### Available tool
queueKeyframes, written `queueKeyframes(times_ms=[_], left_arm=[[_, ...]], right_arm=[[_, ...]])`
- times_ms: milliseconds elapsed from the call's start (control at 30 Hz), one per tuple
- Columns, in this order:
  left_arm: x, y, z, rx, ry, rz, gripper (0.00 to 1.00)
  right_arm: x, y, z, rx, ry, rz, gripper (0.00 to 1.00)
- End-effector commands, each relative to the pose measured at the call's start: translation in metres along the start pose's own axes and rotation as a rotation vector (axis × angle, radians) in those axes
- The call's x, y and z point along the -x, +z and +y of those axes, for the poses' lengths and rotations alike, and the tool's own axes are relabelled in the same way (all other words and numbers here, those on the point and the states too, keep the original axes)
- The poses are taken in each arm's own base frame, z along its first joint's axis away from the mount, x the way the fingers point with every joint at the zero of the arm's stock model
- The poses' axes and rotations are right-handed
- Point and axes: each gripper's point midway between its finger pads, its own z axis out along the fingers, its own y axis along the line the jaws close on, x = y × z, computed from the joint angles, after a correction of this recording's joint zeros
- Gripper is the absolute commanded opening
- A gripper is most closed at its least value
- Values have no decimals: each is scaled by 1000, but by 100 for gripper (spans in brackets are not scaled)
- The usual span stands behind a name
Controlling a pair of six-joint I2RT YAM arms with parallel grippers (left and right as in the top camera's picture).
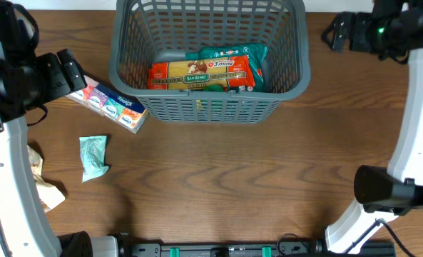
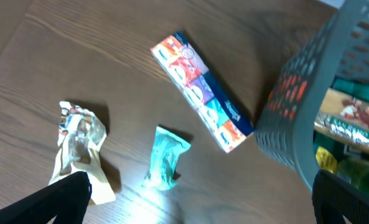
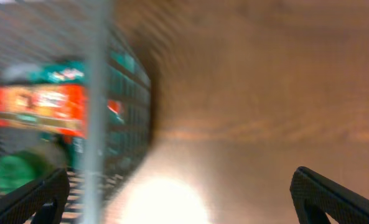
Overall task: Pack container
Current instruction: 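Withdraw the right gripper and reach the left gripper to the Kleenex pack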
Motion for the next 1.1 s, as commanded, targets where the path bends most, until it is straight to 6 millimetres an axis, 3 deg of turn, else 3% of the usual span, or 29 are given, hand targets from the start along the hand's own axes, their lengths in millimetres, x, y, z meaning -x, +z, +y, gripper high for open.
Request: queueKeyframes(times_ms=[0,200,267,433,700,1067], left_arm=[[7,0,6,33,-55,-32,99],[24,13,0,14,-346,-69,99],[29,28,-3,20,-423,-51,99],[31,66,-6,60,-581,18,99],[19,143,-14,162,-768,168,99],[-7,218,-28,217,-836,347,99]], right_arm=[[-22,35,-25,-98,67,118,99],[-68,102,-36,-104,85,287,99],[-83,125,-40,-103,78,322,99],[-103,153,-45,-100,73,350,99],[-112,169,-47,-89,39,349,99],[-103,172,-47,-82,-8,315,99]])
